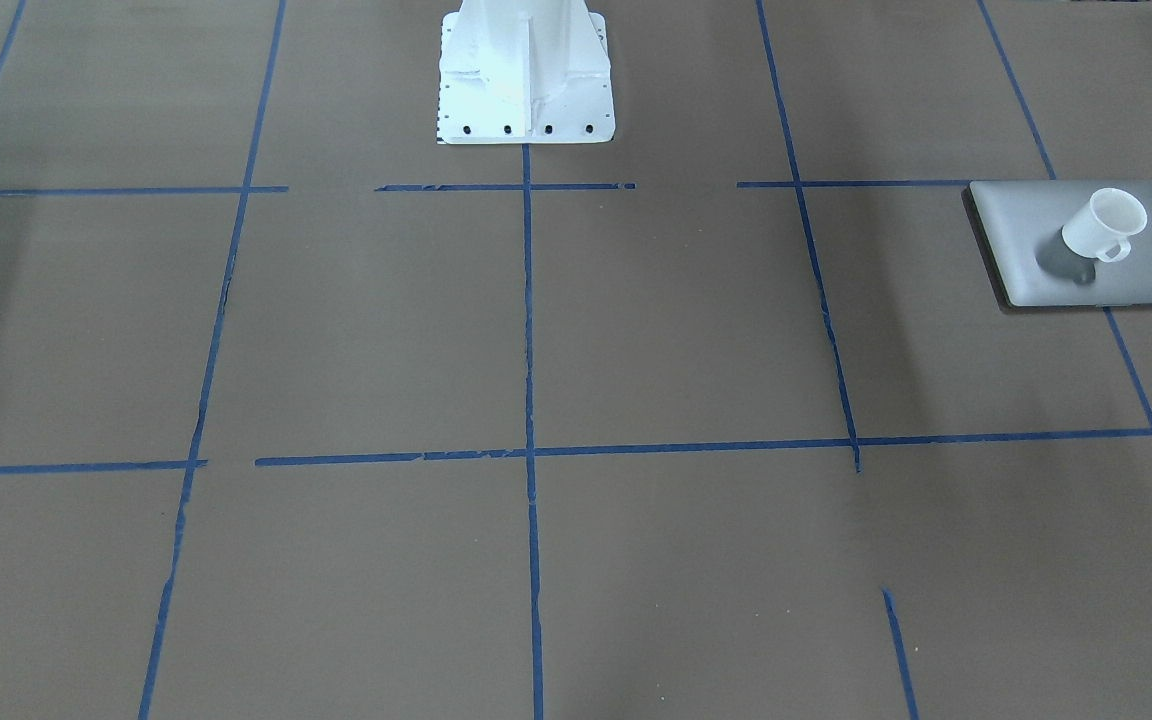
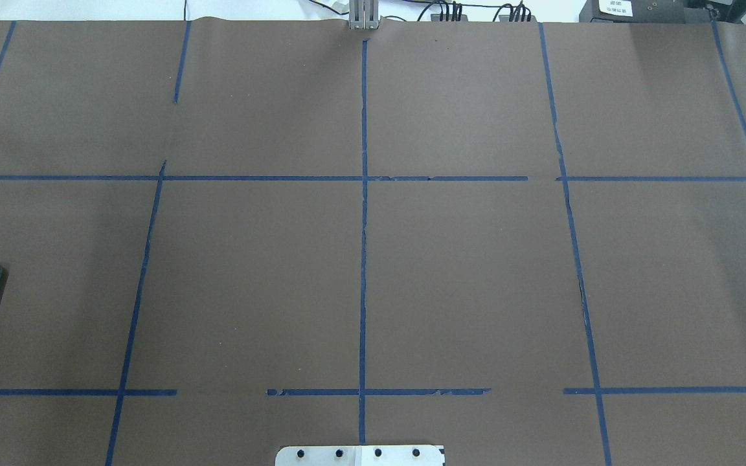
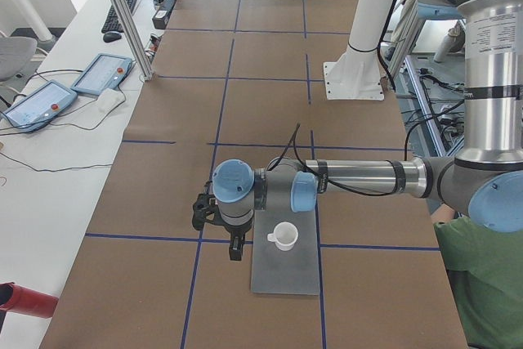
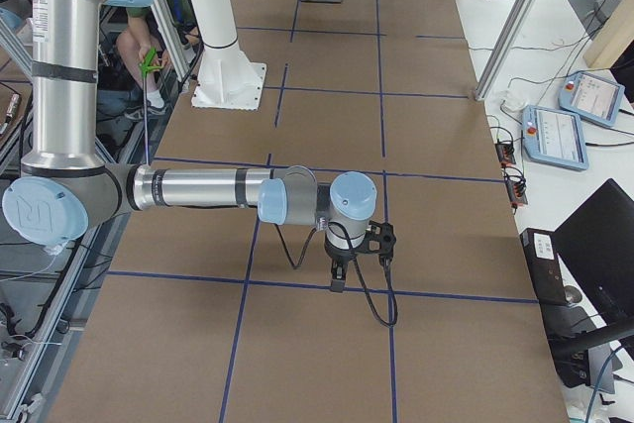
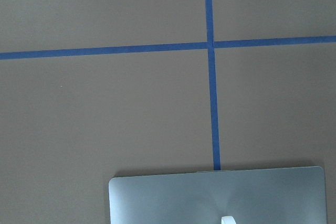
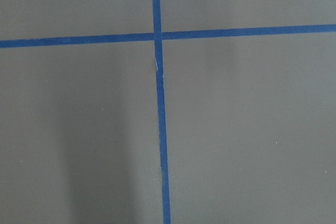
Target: Place cup on laptop
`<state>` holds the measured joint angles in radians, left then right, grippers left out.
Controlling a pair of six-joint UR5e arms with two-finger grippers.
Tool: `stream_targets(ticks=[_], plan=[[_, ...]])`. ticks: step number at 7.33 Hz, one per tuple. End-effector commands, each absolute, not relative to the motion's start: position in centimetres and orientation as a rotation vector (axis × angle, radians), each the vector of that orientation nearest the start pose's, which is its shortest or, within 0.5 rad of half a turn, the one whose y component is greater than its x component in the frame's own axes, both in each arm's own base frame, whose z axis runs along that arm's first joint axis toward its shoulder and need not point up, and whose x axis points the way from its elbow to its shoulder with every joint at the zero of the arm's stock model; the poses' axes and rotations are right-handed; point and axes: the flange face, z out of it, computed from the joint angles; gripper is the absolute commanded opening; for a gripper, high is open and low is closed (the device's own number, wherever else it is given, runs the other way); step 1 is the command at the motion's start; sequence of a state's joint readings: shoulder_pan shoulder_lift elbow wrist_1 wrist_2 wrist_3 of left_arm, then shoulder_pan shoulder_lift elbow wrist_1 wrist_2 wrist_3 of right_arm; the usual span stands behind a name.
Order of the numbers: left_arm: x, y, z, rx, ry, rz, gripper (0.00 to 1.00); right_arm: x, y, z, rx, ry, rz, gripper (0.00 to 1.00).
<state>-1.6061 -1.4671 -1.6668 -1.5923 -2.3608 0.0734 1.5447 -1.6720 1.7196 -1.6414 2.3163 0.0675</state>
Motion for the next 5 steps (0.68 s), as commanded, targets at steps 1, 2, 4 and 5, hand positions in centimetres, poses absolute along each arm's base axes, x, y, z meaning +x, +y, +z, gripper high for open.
stream_targets(ticks=[1, 2, 4, 5], plan=[[-7.83, -44.69, 65.61, 0.058, 0.790, 0.042, 1.00, 5.41, -44.84, 64.21, -0.057, -0.744, 0.048, 1.00], [-7.82, -44.66, 65.82, 0.055, 0.790, 0.041, 1.00, 5.41, -44.84, 64.21, -0.057, -0.744, 0.048, 1.00], [-7.82, -44.61, 66.14, 0.047, 0.790, 0.038, 1.00, 5.41, -44.84, 64.21, -0.057, -0.744, 0.048, 1.00], [-7.82, -44.61, 66.14, 0.047, 0.790, 0.038, 1.00, 5.41, -44.84, 64.21, -0.057, -0.744, 0.048, 1.00]])
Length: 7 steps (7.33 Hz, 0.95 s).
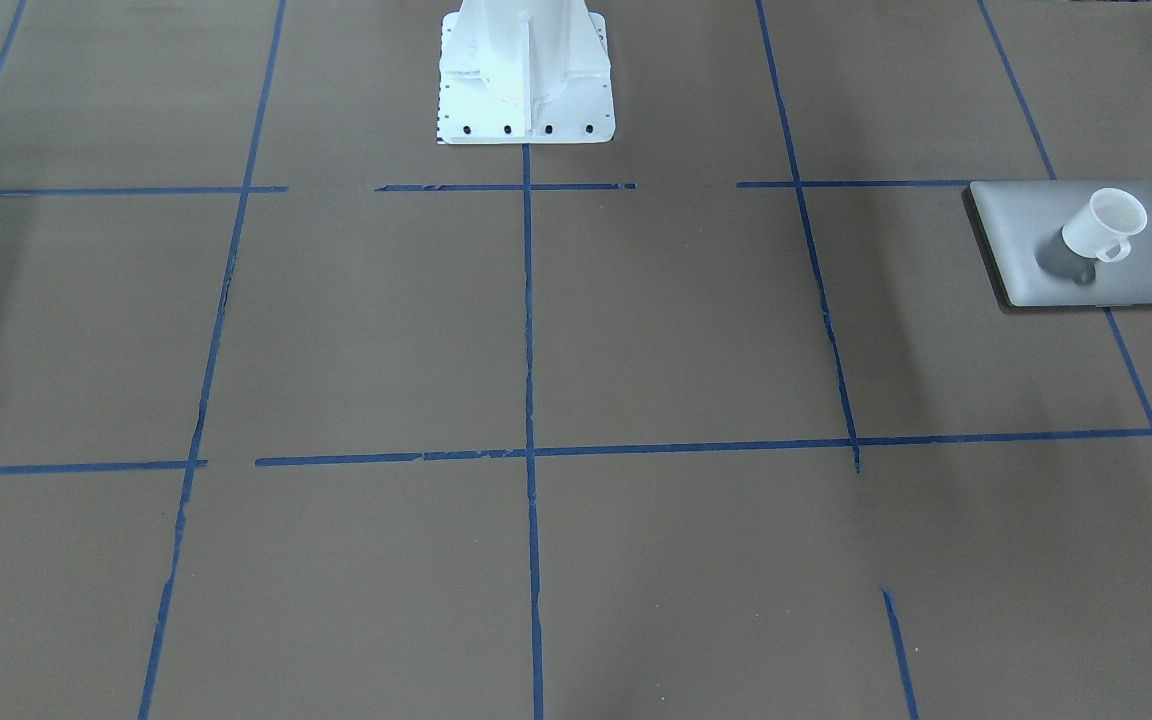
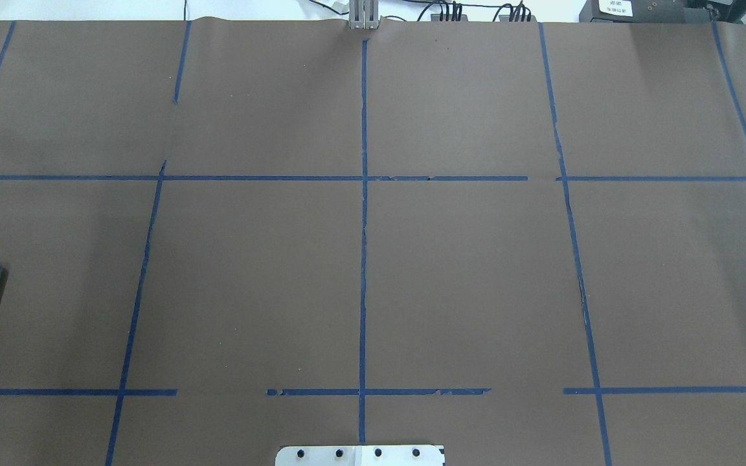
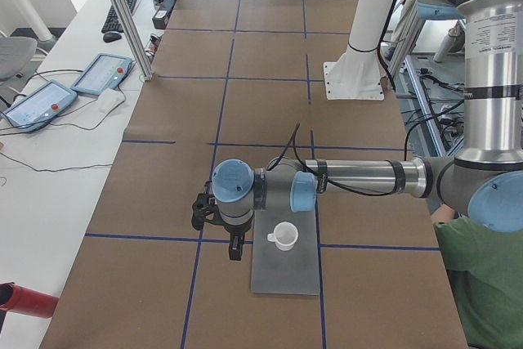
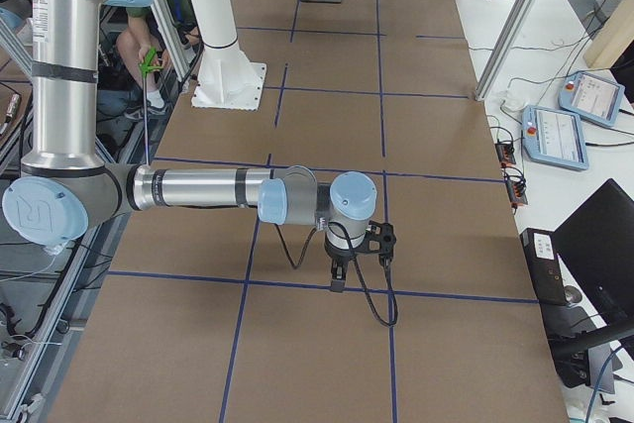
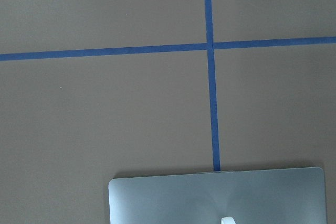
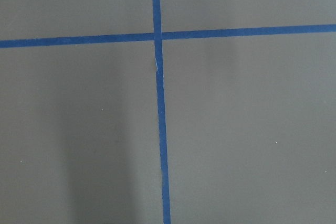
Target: Place cup on laptop
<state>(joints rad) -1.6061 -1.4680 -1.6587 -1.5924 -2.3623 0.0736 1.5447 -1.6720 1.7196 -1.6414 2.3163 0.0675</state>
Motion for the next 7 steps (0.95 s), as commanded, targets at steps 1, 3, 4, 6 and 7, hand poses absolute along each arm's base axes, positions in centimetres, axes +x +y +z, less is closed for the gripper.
stream_targets(ticks=[1, 3, 4, 6, 7], plan=[[-7.83, -44.78, 65.91, 0.053, 0.790, 0.041, 1.00, 5.41, -44.84, 64.21, -0.057, -0.744, 0.048, 1.00], [-7.85, -45.29, 65.52, 0.060, 0.789, 0.044, 1.00, 5.41, -44.84, 64.21, -0.057, -0.744, 0.048, 1.00], [-7.85, -45.38, 65.43, 0.063, 0.789, 0.045, 1.00, 5.41, -44.84, 64.21, -0.057, -0.744, 0.048, 1.00], [-7.85, -45.44, 65.38, 0.063, 0.789, 0.045, 1.00, 5.41, -44.84, 64.21, -0.057, -0.744, 0.048, 1.00], [-7.85, -45.44, 65.38, 0.063, 0.789, 0.045, 1.00, 5.41, -44.84, 64.21, -0.057, -0.744, 0.048, 1.00]])
